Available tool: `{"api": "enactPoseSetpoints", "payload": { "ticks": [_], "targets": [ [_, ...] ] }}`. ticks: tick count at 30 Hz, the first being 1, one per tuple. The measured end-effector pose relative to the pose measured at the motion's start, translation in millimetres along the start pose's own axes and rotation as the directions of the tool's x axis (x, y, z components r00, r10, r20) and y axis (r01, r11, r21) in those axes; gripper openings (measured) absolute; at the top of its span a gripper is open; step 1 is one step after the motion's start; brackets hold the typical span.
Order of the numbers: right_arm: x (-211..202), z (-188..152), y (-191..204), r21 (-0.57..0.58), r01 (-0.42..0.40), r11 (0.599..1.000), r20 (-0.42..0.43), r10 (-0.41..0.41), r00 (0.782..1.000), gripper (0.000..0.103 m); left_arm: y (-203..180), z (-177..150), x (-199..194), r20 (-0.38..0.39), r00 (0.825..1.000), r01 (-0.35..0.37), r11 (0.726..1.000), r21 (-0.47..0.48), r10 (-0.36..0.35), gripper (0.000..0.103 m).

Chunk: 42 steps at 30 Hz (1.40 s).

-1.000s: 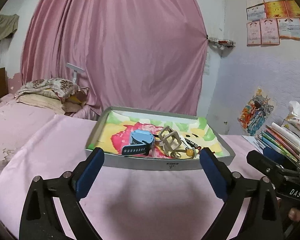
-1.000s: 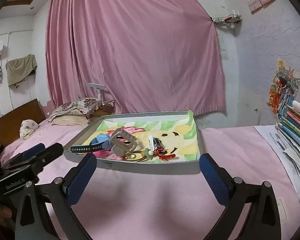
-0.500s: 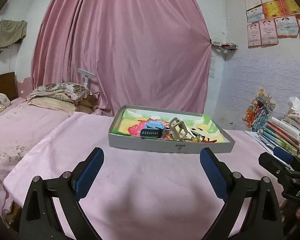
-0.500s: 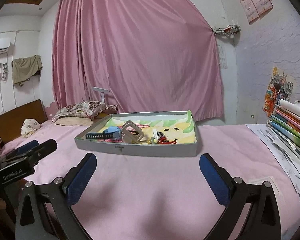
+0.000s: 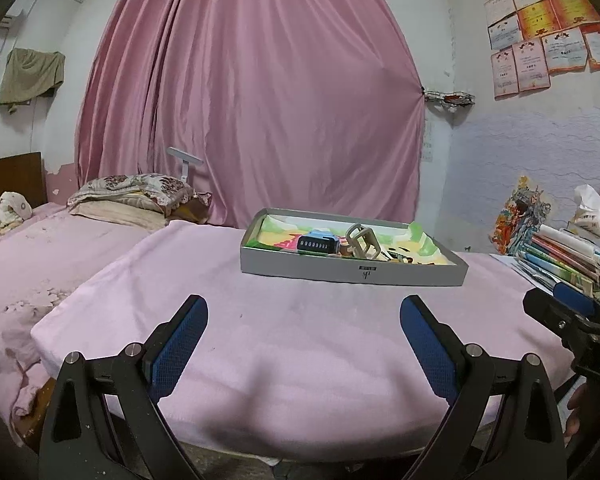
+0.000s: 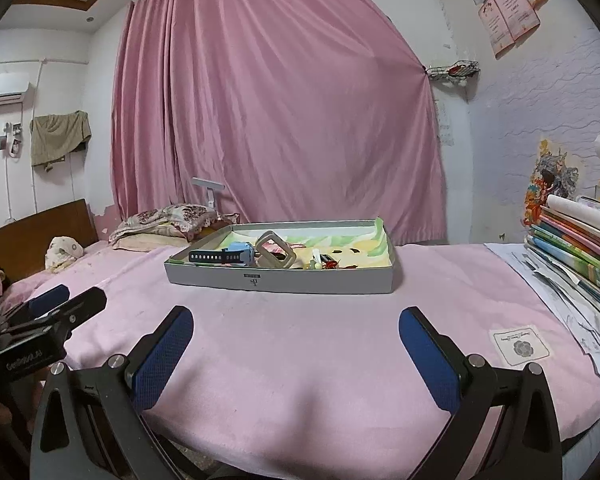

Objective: Organize jewelry

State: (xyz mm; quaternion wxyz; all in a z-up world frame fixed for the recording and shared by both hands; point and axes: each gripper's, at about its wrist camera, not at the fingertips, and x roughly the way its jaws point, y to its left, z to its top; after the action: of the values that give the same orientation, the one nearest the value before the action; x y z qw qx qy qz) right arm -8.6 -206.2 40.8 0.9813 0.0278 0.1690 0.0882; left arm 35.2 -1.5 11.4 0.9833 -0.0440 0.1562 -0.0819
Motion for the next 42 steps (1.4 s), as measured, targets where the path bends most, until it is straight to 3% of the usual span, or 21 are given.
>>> {"api": "enactPoseSetpoints", "payload": {
  "ticks": [42],
  "targets": [
    [-4, -12, 4, 0.012, 0.008, 1.000, -0.001, -0.008, 1.000, 0.103, -1, -12, -9, -0.008, 1.000, 0.008, 1.000, -0.009, -0.008, 0.094]
  ]
}}
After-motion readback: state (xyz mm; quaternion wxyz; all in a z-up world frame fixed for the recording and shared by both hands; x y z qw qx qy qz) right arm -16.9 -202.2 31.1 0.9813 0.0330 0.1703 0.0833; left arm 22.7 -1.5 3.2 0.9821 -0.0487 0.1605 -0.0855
